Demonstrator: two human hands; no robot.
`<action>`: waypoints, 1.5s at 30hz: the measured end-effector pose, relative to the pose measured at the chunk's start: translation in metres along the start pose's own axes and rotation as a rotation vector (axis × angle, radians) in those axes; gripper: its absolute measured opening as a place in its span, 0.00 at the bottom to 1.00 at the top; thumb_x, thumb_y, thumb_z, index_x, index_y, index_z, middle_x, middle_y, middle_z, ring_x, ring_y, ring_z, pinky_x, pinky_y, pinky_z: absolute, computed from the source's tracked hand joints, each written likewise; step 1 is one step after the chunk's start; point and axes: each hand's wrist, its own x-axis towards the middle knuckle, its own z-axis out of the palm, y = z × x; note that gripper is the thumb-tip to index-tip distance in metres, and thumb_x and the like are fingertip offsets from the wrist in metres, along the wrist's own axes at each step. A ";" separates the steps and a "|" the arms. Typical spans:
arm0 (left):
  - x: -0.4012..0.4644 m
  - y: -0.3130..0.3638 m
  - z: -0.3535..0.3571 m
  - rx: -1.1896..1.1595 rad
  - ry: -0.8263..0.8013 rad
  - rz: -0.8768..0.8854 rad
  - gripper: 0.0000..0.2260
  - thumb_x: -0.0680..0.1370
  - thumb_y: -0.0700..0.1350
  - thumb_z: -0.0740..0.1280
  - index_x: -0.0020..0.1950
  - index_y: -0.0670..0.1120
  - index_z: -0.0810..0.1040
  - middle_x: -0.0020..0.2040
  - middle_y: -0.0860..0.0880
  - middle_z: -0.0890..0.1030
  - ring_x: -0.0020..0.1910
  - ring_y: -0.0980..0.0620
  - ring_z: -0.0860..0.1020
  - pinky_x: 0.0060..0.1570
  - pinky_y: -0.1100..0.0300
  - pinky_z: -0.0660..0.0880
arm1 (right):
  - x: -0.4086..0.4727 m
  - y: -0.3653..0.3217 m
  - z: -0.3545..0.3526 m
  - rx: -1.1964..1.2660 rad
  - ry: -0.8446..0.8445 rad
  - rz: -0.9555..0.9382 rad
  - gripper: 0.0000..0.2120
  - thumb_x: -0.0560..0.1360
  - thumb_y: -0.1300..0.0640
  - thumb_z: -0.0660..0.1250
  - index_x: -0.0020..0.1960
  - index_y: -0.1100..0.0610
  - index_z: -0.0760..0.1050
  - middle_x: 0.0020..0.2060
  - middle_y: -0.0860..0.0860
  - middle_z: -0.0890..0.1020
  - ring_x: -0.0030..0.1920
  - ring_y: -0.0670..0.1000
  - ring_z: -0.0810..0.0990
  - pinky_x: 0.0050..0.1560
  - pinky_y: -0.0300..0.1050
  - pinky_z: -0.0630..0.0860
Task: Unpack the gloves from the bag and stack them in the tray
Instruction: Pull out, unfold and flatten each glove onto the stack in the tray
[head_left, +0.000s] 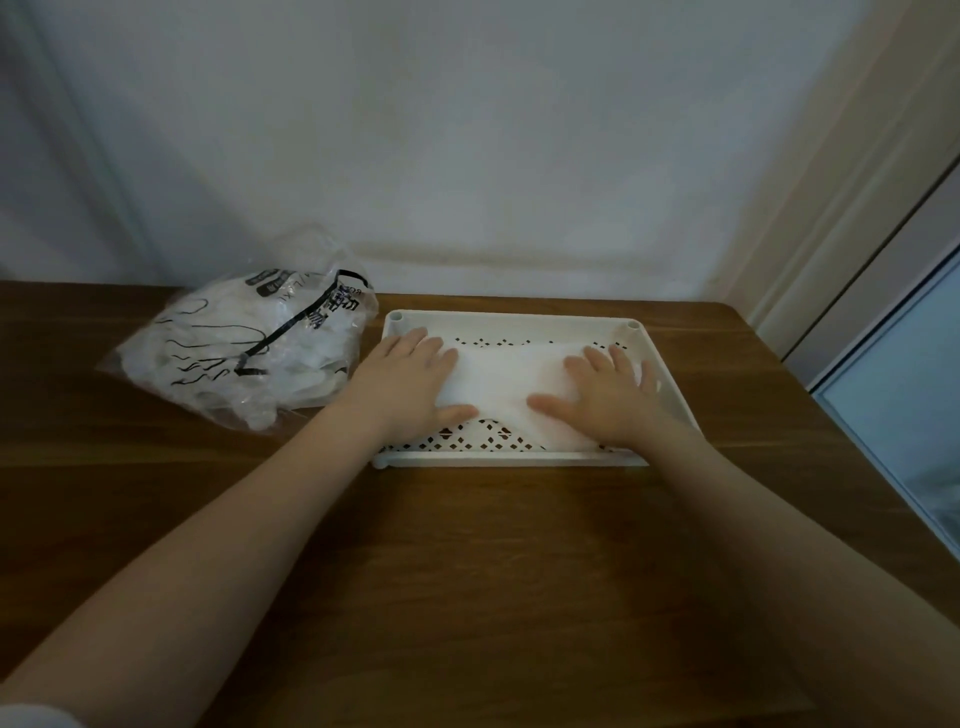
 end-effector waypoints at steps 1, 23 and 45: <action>-0.005 -0.001 -0.005 -0.056 0.115 0.011 0.30 0.79 0.62 0.49 0.76 0.47 0.55 0.75 0.46 0.59 0.74 0.48 0.55 0.71 0.52 0.53 | -0.001 -0.009 -0.004 0.061 0.122 -0.035 0.34 0.75 0.34 0.53 0.74 0.53 0.59 0.75 0.53 0.57 0.76 0.55 0.51 0.73 0.60 0.45; -0.065 -0.097 0.006 -0.356 0.324 -0.451 0.29 0.73 0.53 0.68 0.72 0.50 0.64 0.76 0.44 0.51 0.73 0.42 0.53 0.68 0.47 0.58 | 0.038 -0.207 0.002 -0.359 0.428 -0.474 0.11 0.79 0.56 0.61 0.58 0.59 0.74 0.57 0.54 0.77 0.56 0.54 0.76 0.53 0.46 0.73; -0.061 -0.103 0.009 -0.552 0.433 -0.355 0.12 0.79 0.44 0.60 0.57 0.57 0.78 0.78 0.51 0.48 0.76 0.48 0.47 0.71 0.45 0.49 | 0.018 -0.197 -0.001 0.598 0.168 -0.412 0.09 0.75 0.58 0.68 0.54 0.58 0.80 0.41 0.46 0.80 0.39 0.41 0.78 0.40 0.30 0.73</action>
